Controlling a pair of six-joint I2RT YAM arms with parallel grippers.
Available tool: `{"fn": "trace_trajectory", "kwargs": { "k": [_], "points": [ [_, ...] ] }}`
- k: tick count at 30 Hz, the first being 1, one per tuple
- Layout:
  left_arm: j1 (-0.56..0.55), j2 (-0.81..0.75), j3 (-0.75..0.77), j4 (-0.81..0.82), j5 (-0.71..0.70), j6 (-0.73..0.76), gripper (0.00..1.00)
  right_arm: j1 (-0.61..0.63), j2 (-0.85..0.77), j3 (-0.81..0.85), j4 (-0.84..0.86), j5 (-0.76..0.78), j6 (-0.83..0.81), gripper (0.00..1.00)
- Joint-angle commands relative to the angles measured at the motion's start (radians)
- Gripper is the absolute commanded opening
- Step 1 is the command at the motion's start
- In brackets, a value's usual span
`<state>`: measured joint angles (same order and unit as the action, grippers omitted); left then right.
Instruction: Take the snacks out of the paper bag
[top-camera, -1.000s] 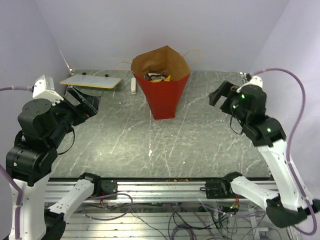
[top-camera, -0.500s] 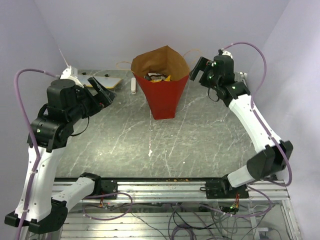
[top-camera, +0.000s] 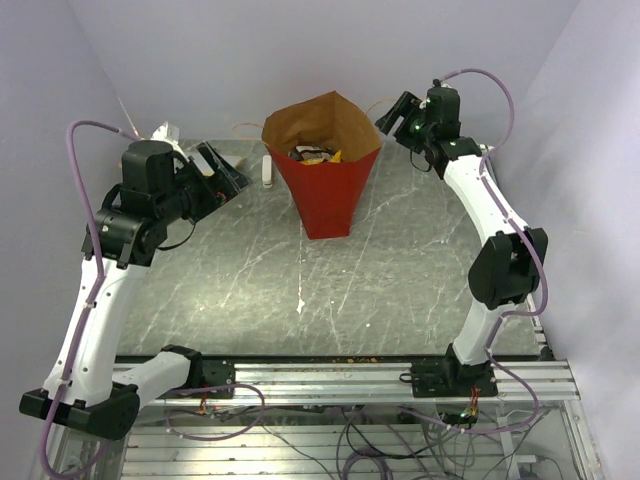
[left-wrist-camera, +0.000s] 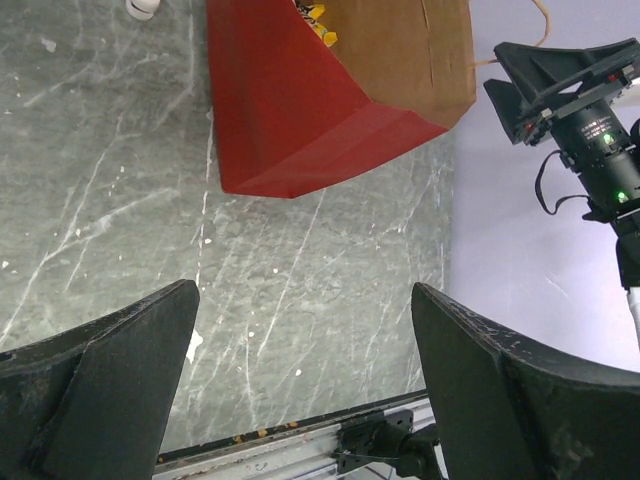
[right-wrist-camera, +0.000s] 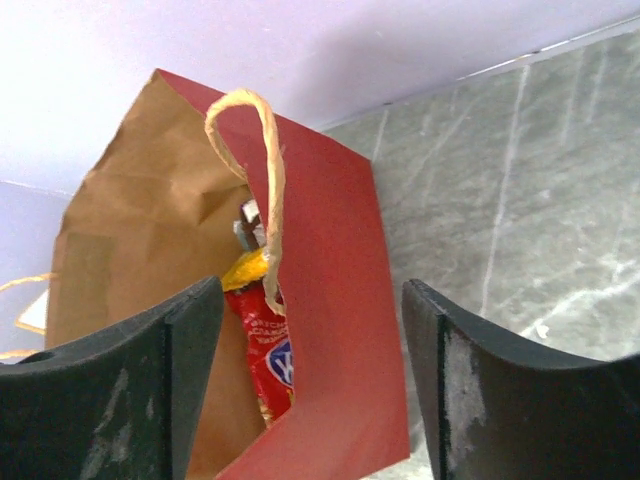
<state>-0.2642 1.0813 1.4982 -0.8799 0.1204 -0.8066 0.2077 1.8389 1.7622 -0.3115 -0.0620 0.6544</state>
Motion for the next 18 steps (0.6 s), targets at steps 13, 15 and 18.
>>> {"fn": "trace_trajectory", "kwargs": {
  "k": [13,15,18],
  "points": [
    [0.004,-0.077,0.019,0.0,0.07,-0.087,0.98,-0.022,0.047,0.118,0.003,-0.194,0.054,0.0],
    [0.004,-0.095,0.016,-0.02,0.084,-0.091,0.98,-0.022,-0.002,0.072,-0.012,-0.197,0.092,0.0],
    [0.005,-0.129,-0.013,-0.012,0.11,-0.103,0.98,-0.021,-0.084,-0.007,-0.051,-0.179,0.127,0.0]
  ]
}}
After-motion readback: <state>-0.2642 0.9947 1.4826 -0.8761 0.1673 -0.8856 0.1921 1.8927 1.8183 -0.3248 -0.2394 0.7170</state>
